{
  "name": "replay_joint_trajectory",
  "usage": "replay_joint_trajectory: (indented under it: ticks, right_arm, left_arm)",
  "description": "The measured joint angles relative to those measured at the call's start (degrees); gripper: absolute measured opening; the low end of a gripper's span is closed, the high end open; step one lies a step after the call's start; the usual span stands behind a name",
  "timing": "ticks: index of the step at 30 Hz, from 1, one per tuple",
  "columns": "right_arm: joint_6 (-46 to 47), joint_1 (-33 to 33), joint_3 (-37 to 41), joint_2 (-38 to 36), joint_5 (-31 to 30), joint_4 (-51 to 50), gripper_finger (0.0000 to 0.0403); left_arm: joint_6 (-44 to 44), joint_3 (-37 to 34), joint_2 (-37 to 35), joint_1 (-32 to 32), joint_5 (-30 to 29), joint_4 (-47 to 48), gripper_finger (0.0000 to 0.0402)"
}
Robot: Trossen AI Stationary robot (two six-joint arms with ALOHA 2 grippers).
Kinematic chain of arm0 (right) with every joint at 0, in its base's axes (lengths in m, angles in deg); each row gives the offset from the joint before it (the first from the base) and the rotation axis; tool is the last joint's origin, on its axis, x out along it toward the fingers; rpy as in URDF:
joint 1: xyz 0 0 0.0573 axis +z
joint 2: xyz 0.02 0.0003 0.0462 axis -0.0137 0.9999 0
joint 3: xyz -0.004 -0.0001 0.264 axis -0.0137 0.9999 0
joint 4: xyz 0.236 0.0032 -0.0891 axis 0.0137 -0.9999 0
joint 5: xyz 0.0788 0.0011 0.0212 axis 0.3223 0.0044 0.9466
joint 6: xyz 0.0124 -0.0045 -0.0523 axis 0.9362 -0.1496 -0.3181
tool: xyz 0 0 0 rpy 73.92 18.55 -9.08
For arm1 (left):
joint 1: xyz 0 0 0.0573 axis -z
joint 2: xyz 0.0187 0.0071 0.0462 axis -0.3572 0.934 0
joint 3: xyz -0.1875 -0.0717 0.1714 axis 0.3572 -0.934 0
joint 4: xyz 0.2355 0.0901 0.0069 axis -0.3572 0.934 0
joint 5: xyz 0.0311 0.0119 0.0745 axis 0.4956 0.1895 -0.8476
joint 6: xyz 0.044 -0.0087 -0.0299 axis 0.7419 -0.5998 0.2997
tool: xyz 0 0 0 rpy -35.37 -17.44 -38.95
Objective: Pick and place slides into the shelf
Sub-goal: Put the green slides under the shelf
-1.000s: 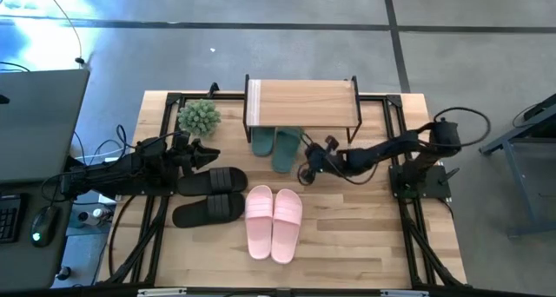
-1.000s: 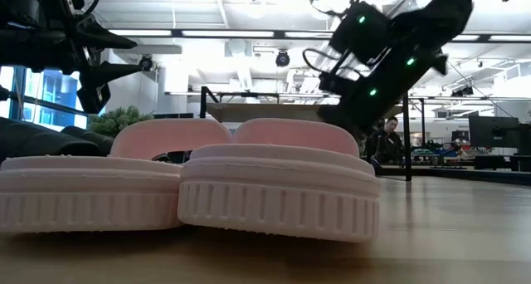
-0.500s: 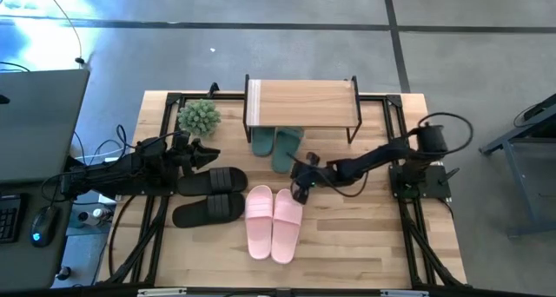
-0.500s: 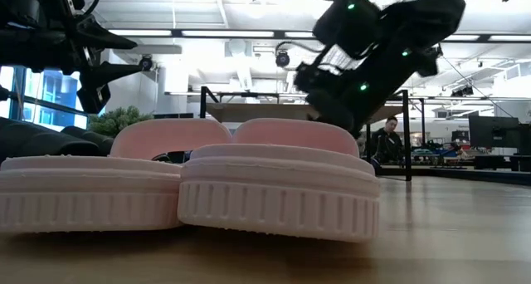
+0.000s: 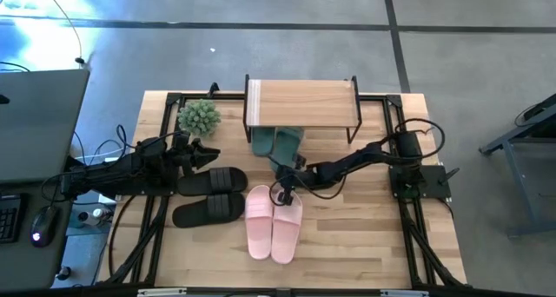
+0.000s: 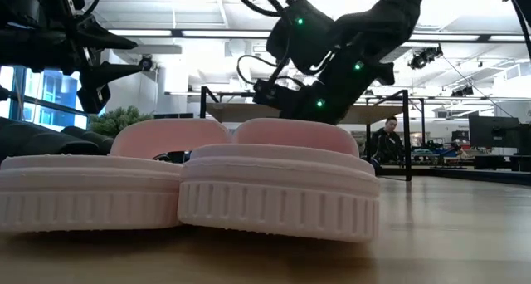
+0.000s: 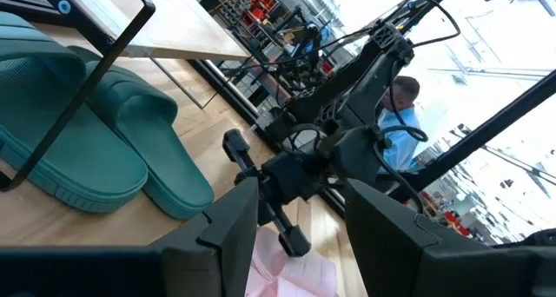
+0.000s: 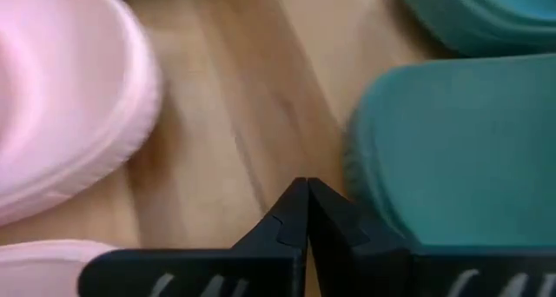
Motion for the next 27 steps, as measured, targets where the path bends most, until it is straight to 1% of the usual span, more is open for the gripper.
replay_joint_trajectory:
  ticks: [4,8,16,27]
  right_arm:
    - [2.5,0.1,0.8,0.0,-4.3,-0.3,0.0000]
    - [5.4,-0.2,1.7,0.0,-5.5,-0.3,0.0000]
    - [10.5,-0.9,2.2,0.0,-10.9,-2.0,0.0000]
    - [11.3,-4.2,2.2,0.0,-10.7,-1.5,0.0000]
  left_arm:
    - [0.1,0.0,0.0,0.0,0.0,0.0,0.0159]
    - [1.1,0.0,0.0,0.0,0.0,0.0,0.0159]
    - [1.1,0.0,0.0,0.0,0.0,0.0,0.0159]
    - [1.2,0.0,0.0,0.0,0.0,0.0,0.0159]
